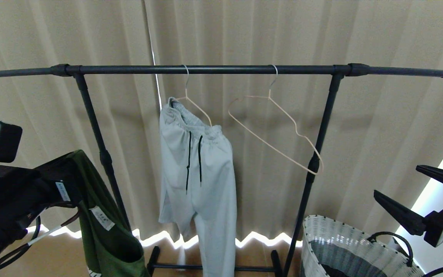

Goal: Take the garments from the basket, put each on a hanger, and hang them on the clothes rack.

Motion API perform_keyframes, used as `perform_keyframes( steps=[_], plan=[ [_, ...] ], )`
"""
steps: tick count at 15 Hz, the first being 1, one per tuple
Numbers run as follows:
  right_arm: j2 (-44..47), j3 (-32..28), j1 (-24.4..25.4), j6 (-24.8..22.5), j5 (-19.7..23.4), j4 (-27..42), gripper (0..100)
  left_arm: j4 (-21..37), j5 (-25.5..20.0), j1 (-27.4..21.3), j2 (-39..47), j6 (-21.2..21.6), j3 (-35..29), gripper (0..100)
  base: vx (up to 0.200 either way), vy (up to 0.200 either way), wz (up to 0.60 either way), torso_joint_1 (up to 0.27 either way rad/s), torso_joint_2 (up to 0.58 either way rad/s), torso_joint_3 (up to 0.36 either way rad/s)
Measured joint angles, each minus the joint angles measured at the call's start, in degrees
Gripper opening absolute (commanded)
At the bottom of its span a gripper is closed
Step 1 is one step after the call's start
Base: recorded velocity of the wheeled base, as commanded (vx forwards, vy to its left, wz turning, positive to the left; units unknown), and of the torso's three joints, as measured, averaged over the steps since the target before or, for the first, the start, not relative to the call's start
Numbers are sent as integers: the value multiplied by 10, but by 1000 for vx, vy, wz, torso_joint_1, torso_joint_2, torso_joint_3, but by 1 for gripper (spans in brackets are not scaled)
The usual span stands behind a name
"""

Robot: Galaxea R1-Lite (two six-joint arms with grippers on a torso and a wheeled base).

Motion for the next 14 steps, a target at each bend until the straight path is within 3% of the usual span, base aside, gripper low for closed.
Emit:
perform_keyframes(
  steps=[4,9,11,14],
  plan=[
    [-9,-7,1,-1,-1,1,100,-2,-35,6,-9,-1,-8,0,0,0,0,9,-14,-8],
    [-10,-31,-2,-2,-2,20,100,-8,-41,31,14,-1,-15,0,0,0,0,0,0,0],
    [-6,-70,-7,-2,-3,81,100,-35,-42,53,29,-3,-20,0,0,0,0,0,0,0],
    [-9,-148,-11,-2,-3,225,100,-75,-44,64,48,-2,-16,0,0,0,0,0,0,0]
  ],
)
